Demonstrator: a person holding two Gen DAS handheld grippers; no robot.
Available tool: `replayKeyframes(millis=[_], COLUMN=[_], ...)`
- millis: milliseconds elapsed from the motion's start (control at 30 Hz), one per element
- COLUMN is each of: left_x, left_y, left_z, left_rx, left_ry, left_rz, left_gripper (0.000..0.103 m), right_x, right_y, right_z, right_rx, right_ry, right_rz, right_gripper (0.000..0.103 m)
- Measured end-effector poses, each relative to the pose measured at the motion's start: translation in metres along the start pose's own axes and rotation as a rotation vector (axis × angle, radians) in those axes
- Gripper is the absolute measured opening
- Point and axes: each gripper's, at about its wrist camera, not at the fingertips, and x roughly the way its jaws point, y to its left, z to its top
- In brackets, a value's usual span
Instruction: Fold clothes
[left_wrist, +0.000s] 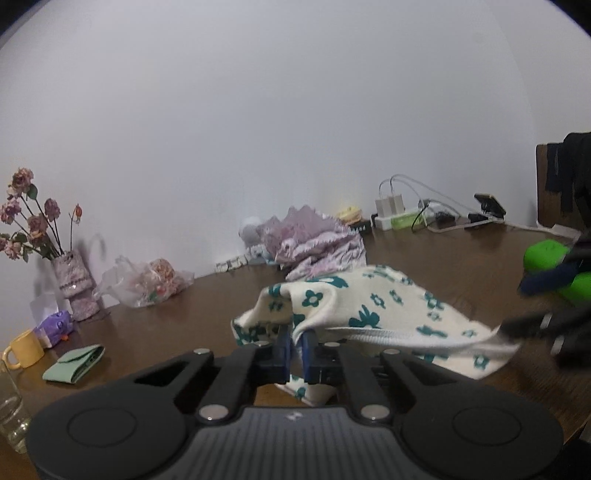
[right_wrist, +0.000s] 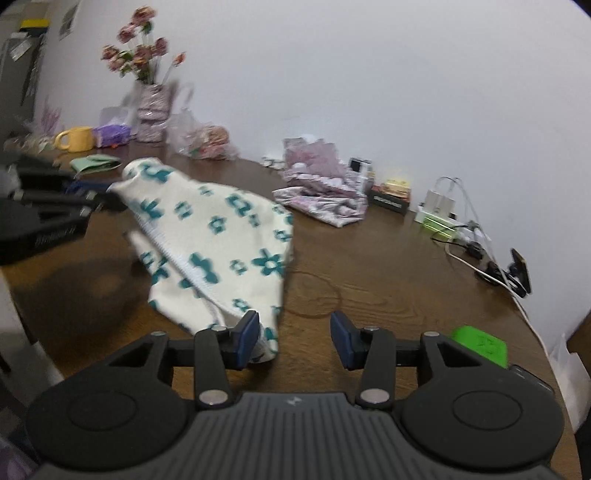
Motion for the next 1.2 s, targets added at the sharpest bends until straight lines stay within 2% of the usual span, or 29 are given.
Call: replayKeyframes(millis=[100, 167, 300, 333, 367, 433, 467, 567, 633, 667, 733, 800, 867, 933, 1033, 1067, 1100, 1167, 1200], left_x=[-0.005, -0.008, -0.015, -0.016, -0.018, -0.019, -0.021, -0.038, -0.059, -0.073, -0.104, -0.135, -0.155, -0.165, -0.168, -0.166, -0.163, -0.158, -0.155], left_y=[0.001, 0.002, 0.006, 0.008, 0.011, 0.014, 0.016, 0.036, 0.057, 0.067, 0.090, 0.115, 0.127, 0.129, 0.121, 0.118, 0.116, 0.113, 0.112], left_z=[0.004, 0.006, 0.011, 0.013, 0.015, 0.020, 0.024, 0.055, 0.092, 0.114, 0.161, 0.205, 0.236, 0.247, 0.235, 0.230, 0.225, 0.218, 0.217], left_rx=[0.001, -0.001, -0.031, -0.052, -0.076, -0.102, -0.109, -0.166, -0.198, -0.196, -0.197, -0.220, -0.228, -0.233, -0.230, -0.235, -0.240, -0.251, -0.257], left_ry=[-0.013, -0.022, -0.034, -0.038, -0.042, -0.051, -0.068, -0.177, -0.306, -0.394, -0.552, -0.668, -0.711, -0.684, -0.638, -0.621, -0.605, -0.580, -0.572], left_rz=[-0.011, -0.016, -0.040, -0.052, -0.068, -0.087, -0.085, -0.081, -0.074, -0.047, -0.013, -0.046, -0.065, -0.119, -0.218, -0.249, -0.279, -0.334, -0.354], left_gripper=[0.004, 0.004, 0.004, 0.004, 0.004, 0.004, 0.003, 0.003, 0.000, 0.000, 0.000, 0.000, 0.000, 0.001, 0.022, 0.038, 0.047, 0.051, 0.058], right_x=[0.007, 0.011, 0.015, 0.015, 0.016, 0.017, 0.013, -0.010, -0.045, -0.064, -0.108, -0.157, -0.199, -0.227, -0.237, -0.236, -0.233, -0.226, -0.219], right_y=[0.012, 0.011, 0.009, 0.009, 0.009, 0.008, 0.006, -0.004, -0.018, -0.024, -0.032, -0.032, -0.028, -0.021, -0.018, -0.019, -0.020, -0.023, -0.025], right_z=[0.001, 0.000, -0.005, -0.006, -0.006, -0.005, -0.001, 0.027, 0.066, 0.087, 0.133, 0.173, 0.202, 0.227, 0.258, 0.267, 0.275, 0.290, 0.298], right_rx=[-0.018, 0.011, 0.017, 0.020, 0.028, 0.046, 0.056, 0.065, 0.034, 0.007, -0.098, -0.205, -0.272, -0.330, -0.381, -0.388, -0.383, -0.367, -0.351], right_ry=[0.008, 0.011, 0.050, 0.057, 0.063, 0.061, 0.037, -0.079, -0.212, -0.280, -0.406, -0.536, -0.648, -0.713, -0.705, -0.691, -0.675, -0.643, -0.621], right_rz=[0.014, -0.009, -0.015, -0.010, -0.004, 0.003, -0.004, -0.038, -0.071, -0.085, -0.110, -0.138, -0.164, -0.182, -0.169, -0.167, -0.166, -0.163, -0.158], right_gripper=[0.042, 0.036, 0.034, 0.030, 0.017, 0.002, 0.002, 0.001, 0.001, 0.001, 0.001, 0.001, 0.001, 0.001, 0.001, 0.001, 0.001, 0.001, 0.001])
